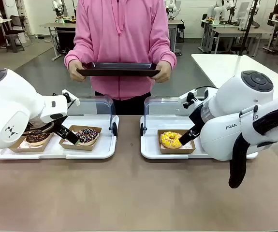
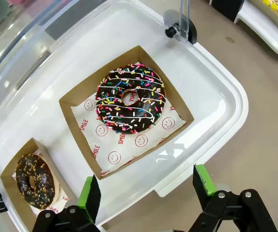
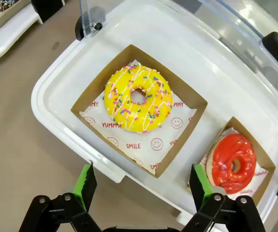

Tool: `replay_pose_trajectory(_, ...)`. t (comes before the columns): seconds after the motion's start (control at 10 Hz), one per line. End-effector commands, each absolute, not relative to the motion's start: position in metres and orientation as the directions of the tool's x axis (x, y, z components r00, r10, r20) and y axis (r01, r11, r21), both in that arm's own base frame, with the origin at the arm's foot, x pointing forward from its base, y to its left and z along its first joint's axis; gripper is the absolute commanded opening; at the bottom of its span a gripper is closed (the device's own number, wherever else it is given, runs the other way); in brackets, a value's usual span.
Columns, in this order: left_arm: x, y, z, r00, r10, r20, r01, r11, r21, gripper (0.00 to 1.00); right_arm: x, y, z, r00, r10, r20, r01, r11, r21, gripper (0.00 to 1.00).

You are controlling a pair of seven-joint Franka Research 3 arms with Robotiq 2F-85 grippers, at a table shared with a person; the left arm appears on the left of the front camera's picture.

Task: Provide the desired donut to the person.
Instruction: Pick up and lift the Paper togo box containing the Donut pointed at by the person.

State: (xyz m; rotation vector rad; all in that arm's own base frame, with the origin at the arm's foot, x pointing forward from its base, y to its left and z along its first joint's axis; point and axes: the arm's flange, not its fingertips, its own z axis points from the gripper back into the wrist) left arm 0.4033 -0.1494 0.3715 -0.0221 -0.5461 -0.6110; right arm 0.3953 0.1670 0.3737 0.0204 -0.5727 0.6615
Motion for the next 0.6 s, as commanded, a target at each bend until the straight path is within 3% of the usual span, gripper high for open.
replay_pose_trajectory(0.0,0.4032,-0.1494,0.3715,0.682,-0.539,0.494,0.551,0.823,0.138,1.00,0.3953,0.1670,0.3737,0.641,0.575,0.509,-0.586,0.795,-0.160,1.00)
replay_pose_trajectory(0.5,0.4032,-0.1494,0.3715,0.682,-0.539,0.494,0.551,0.823,0.138,1.00,0.3953,0.1670,0.3737,0.641,0.575,0.509,-0.586,0.795,-0.160,1.00)
